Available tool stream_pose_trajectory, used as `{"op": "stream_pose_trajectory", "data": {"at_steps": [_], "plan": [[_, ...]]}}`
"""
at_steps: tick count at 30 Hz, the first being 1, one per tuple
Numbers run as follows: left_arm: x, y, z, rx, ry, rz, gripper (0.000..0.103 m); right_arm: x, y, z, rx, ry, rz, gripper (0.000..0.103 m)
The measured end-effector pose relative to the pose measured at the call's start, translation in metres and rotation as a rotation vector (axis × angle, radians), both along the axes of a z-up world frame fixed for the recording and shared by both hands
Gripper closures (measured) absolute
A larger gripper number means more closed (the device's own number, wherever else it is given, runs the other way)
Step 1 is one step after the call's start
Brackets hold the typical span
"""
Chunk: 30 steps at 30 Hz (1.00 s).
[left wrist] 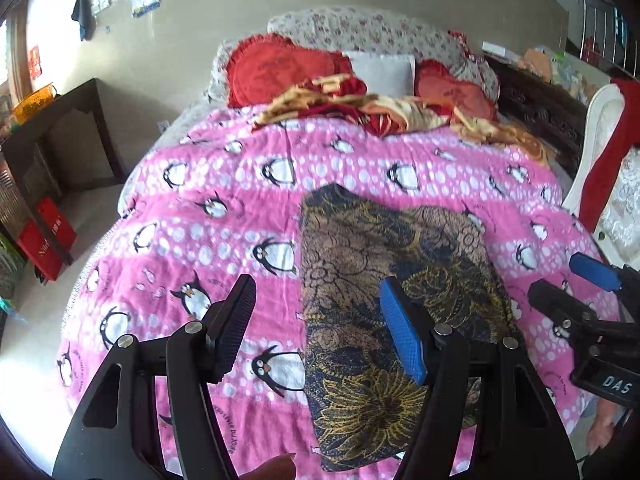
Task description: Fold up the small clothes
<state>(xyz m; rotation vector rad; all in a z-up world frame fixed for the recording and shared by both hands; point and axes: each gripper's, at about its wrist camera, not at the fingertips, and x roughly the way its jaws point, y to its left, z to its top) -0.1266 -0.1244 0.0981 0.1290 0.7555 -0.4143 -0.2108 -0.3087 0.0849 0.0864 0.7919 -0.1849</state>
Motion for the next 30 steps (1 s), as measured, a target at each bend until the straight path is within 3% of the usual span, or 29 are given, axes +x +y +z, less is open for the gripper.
{"op": "stream_pose_trajectory", "data": {"at_steps": [9, 30], "plan": [[-0.004, 0.014, 0.006, -0.001, -0.009, 0.037, 0.038, 0.003, 0.013, 0.001, 0.002, -0.007, -0.024, 0.017], [-0.008, 0.008, 0.006, 0.125, -0.069, 0.060, 0.038, 0.004, 0.004, -0.004, 0.024, 0.012, -0.050, 0.017]]}}
